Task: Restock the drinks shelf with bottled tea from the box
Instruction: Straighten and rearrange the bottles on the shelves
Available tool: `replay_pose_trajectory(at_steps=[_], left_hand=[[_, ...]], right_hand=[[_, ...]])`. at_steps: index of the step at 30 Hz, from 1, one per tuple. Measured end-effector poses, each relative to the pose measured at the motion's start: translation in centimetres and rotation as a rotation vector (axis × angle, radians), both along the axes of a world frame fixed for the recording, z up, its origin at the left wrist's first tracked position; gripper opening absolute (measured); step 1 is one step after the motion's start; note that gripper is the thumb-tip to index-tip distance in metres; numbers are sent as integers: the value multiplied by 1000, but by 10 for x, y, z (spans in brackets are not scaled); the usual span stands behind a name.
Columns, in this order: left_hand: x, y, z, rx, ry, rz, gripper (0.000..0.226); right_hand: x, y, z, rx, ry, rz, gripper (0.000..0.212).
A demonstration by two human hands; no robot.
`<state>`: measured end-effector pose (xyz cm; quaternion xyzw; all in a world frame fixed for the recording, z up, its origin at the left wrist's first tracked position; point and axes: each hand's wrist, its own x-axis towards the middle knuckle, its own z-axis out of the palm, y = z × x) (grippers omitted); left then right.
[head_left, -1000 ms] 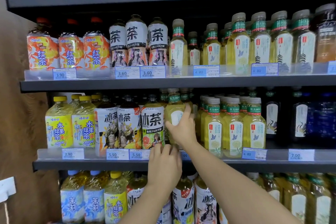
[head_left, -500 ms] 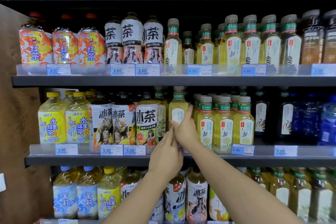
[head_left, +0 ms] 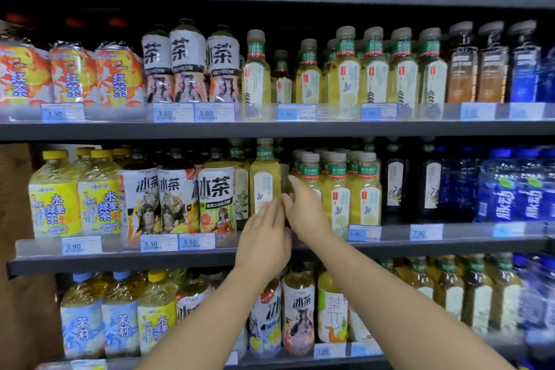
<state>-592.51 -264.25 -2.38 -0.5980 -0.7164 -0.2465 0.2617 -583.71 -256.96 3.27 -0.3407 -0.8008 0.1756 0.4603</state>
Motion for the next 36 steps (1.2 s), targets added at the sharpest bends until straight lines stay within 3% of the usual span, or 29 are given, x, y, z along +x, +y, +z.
replay_pose_trajectory(at_steps=[3, 6, 9, 11, 13, 19, 30, 36], left_hand=[[28, 11, 9, 24, 34, -36, 58], [52, 24, 11, 42, 19, -66, 56], [66, 39, 10, 27, -21, -28, 64], [72, 53, 10, 3, -47, 0, 70], [78, 67, 9, -16, -41, 10, 71], [84, 93, 7, -35, -15, 95, 66], [86, 98, -1, 25, -46, 83, 68], [127, 57, 4, 49, 48, -113, 51]], right_hand=[[42, -1, 8, 253, 27, -13, 28], [86, 11, 7, 337, 110, -88, 26], [132, 45, -7, 140, 133, -345, 60], [153, 66, -17, -138, 43, -336, 96], [156, 81, -25, -278, -49, -246, 107], [128, 102, -31, -251, -159, -334, 103], [129, 108, -41, -215, -118, -259, 90], [173, 56, -29, -4, -102, -222, 48]])
